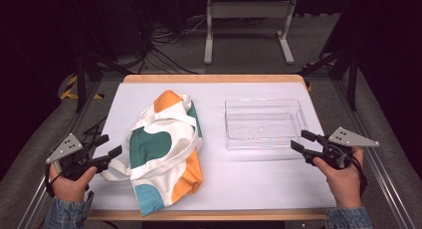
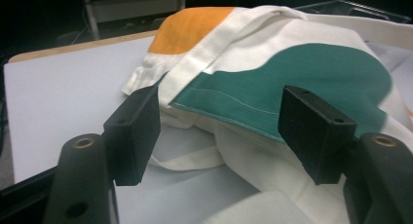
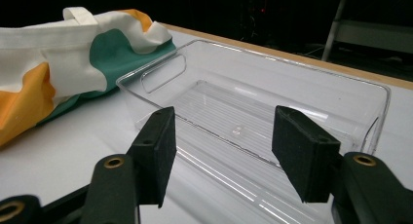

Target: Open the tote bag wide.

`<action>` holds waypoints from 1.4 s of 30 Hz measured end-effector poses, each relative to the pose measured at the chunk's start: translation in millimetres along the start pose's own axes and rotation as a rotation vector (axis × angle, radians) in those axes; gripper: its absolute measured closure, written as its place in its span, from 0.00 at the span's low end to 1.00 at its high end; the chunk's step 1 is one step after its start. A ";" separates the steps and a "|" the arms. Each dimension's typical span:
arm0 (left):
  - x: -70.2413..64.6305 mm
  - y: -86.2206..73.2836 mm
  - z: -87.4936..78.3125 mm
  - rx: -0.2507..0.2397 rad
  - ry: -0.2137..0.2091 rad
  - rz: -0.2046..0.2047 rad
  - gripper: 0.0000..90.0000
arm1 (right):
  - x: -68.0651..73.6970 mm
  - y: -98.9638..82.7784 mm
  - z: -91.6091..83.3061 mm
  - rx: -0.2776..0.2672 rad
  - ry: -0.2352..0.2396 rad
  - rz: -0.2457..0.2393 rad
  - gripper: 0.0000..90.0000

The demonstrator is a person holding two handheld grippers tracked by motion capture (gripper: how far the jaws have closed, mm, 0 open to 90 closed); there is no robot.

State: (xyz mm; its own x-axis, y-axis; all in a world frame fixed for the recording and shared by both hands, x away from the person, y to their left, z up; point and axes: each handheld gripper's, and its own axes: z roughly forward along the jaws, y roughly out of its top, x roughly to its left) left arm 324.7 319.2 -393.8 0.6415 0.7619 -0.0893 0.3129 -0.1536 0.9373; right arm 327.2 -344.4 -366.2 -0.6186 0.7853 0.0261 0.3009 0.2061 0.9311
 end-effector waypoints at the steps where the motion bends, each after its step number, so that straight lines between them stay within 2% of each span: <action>1: -1.2 -0.1 -0.7 -0.005 -0.005 0.002 0.38 | 1.1 0.4 0.5 0.012 -0.001 0.002 0.47; 5: -2.9 1.0 -0.7 -0.018 -0.029 0.002 0.38 | 4.5 2.5 1.5 0.014 0.006 0.005 0.46; 15: -2.9 -0.2 -3.5 0.000 -0.021 0.016 0.35 | 18.3 12.1 4.7 0.028 0.029 -0.016 0.42; 21: -0.9 -0.7 -6.7 -0.017 -0.016 -0.003 0.35 | 23.7 17.6 8.5 0.031 0.054 -0.019 0.41; 23: -0.2 -0.2 -7.2 -0.022 -0.013 -0.009 0.36 | 30.4 25.2 13.5 0.024 0.092 -0.024 0.40; 31: -0.9 1.0 -5.7 -0.019 -0.009 0.002 0.36 | 53.7 47.8 37.2 0.046 0.189 -0.072 0.38; 35: -0.5 0.5 -3.3 -0.015 -0.017 -0.005 0.34 | 64.9 56.6 51.0 0.048 0.232 -0.106 0.34; 38: -0.1 0.2 -2.7 -0.019 -0.016 -0.013 0.33 | 72.3 61.4 60.7 0.033 0.275 -0.103 0.33; 39: -0.1 0.2 -2.7 -0.019 -0.016 -0.013 0.33 | 72.3 61.4 60.7 0.033 0.275 -0.103 0.33; 42: 0.5 0.2 -2.7 -0.021 -0.015 -0.011 0.33 | 85.4 68.3 74.8 0.039 0.325 -0.125 0.32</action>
State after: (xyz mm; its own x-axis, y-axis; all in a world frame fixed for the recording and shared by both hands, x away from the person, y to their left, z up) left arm 323.1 321.3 -392.7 0.6488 0.7537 -0.1049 0.3056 -0.1318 0.9430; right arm 349.3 -219.6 -327.6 -0.8492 0.5270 0.0326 0.2314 0.3160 0.9201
